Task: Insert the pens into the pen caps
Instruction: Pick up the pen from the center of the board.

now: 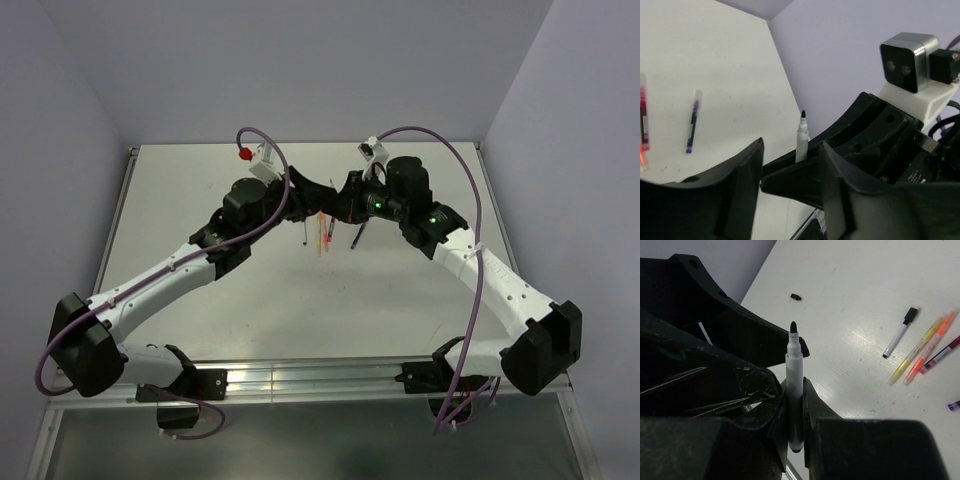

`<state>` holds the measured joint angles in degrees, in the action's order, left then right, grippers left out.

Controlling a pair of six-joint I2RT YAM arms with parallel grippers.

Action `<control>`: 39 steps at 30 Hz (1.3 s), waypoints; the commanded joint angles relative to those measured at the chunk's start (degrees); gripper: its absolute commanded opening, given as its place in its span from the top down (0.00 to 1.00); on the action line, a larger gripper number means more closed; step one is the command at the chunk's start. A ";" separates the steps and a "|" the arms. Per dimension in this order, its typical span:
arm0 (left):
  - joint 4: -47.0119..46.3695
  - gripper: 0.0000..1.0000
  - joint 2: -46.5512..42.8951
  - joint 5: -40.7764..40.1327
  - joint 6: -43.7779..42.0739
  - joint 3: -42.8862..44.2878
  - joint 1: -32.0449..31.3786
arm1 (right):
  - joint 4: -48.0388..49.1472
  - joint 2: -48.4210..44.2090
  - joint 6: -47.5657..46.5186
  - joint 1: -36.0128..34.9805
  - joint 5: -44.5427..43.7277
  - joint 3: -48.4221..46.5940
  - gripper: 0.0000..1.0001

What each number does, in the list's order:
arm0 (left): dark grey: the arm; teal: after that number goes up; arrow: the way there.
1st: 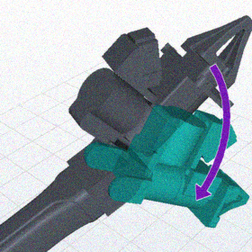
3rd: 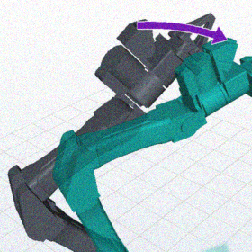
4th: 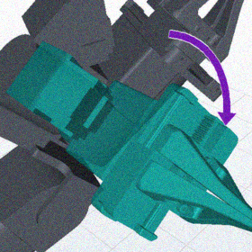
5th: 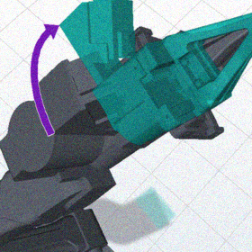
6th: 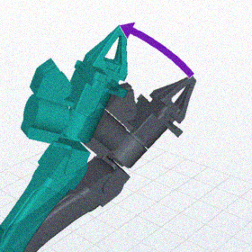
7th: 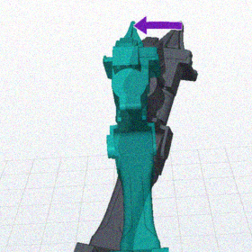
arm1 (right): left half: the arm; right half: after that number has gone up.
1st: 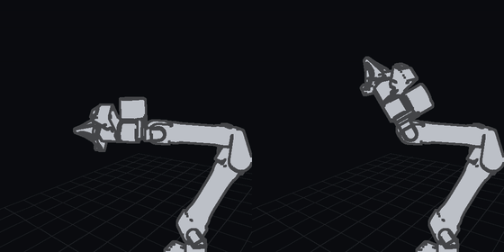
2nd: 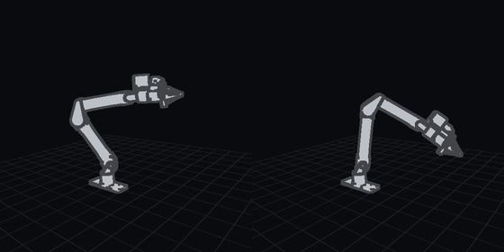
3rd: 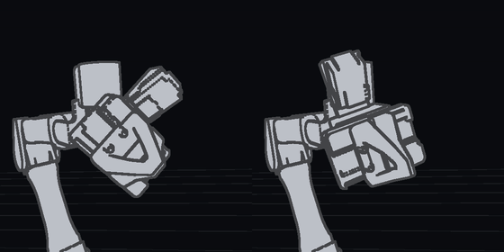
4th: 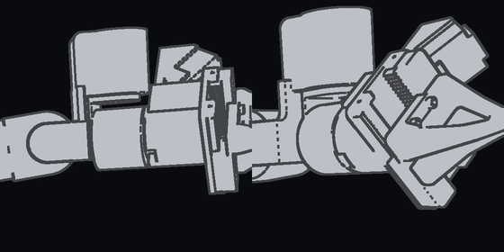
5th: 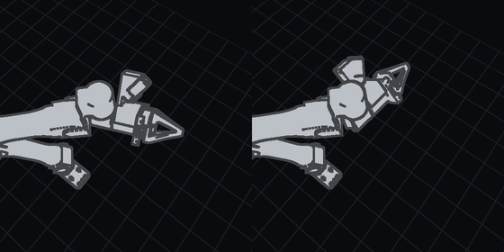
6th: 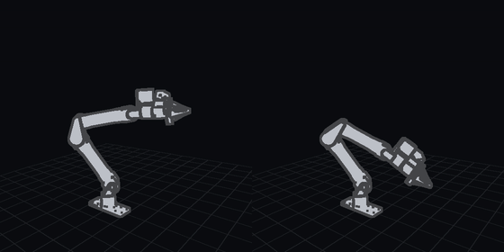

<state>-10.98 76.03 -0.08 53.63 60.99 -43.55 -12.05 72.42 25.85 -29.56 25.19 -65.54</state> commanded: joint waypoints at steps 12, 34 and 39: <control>34.24 0.24 -4.84 -33.91 9.03 19.39 -1.01 | 0.10 -3.60 -0.97 0.56 -3.48 0.41 1.00; 57.29 0.35 17.83 -25.68 34.17 13.62 36.08 | 0.54 -7.73 -0.01 0.38 0.39 1.64 1.00; 58.71 0.36 25.46 -24.27 35.41 17.92 36.96 | 0.54 -8.53 0.26 0.29 0.21 1.73 1.00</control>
<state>46.00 99.09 -26.39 86.78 74.39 -6.76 -12.95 66.30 25.93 -29.36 24.93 -64.10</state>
